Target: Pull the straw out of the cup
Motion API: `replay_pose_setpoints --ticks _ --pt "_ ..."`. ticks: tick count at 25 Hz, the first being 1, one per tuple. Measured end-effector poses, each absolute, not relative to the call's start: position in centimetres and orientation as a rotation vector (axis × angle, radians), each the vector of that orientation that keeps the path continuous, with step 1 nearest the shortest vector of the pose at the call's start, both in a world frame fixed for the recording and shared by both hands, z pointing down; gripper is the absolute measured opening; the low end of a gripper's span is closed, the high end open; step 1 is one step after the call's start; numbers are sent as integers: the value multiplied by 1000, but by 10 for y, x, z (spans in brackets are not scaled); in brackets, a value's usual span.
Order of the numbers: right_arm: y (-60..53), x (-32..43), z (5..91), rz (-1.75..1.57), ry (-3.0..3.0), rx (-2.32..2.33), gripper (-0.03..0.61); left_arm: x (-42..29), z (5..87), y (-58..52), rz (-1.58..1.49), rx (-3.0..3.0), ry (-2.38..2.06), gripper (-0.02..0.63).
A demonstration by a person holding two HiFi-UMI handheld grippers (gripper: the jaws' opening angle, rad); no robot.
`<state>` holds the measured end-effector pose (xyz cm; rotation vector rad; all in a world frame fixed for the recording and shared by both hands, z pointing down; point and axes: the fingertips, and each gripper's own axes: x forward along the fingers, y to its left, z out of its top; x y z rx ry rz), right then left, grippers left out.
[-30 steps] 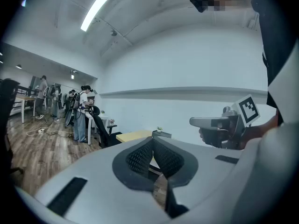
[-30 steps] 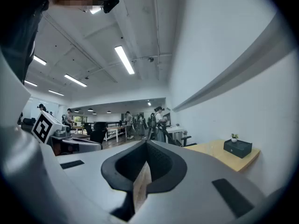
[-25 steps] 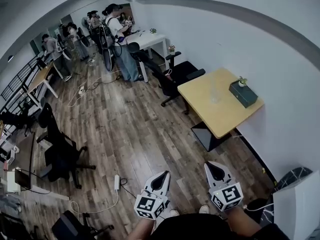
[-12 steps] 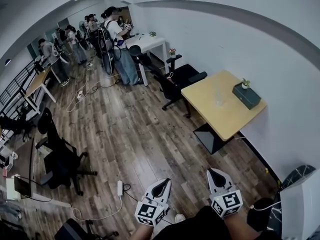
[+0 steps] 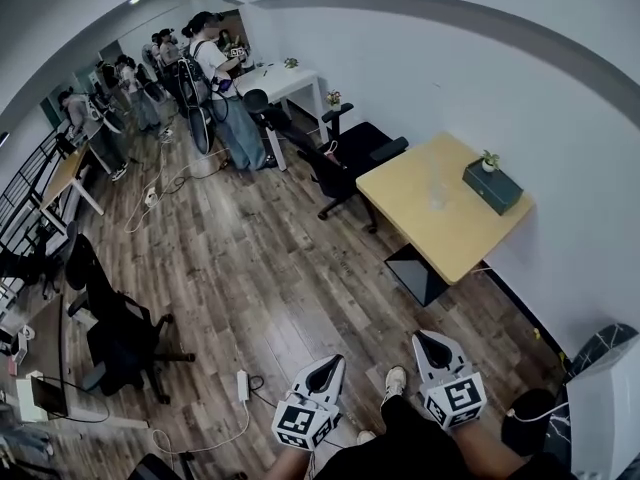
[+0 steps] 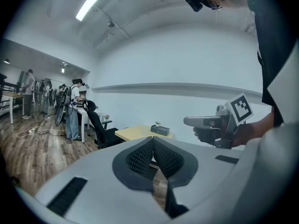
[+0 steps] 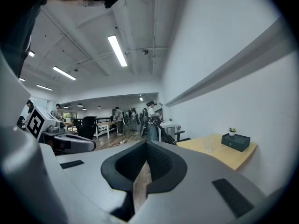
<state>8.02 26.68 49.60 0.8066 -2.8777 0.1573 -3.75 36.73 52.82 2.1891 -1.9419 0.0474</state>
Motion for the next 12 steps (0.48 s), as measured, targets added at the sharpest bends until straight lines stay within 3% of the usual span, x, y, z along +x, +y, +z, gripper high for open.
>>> replay_pose_setpoints --ticks 5,9,12 --pt "216 72 487 118 -2896 844 43 -50 526 316 83 2211 -1919 18" --pt "168 65 484 108 -2894 854 160 -59 523 266 93 2213 -1919 18" --pt "131 62 478 87 -2897 861 184 -60 517 229 93 2224 -1905 18"
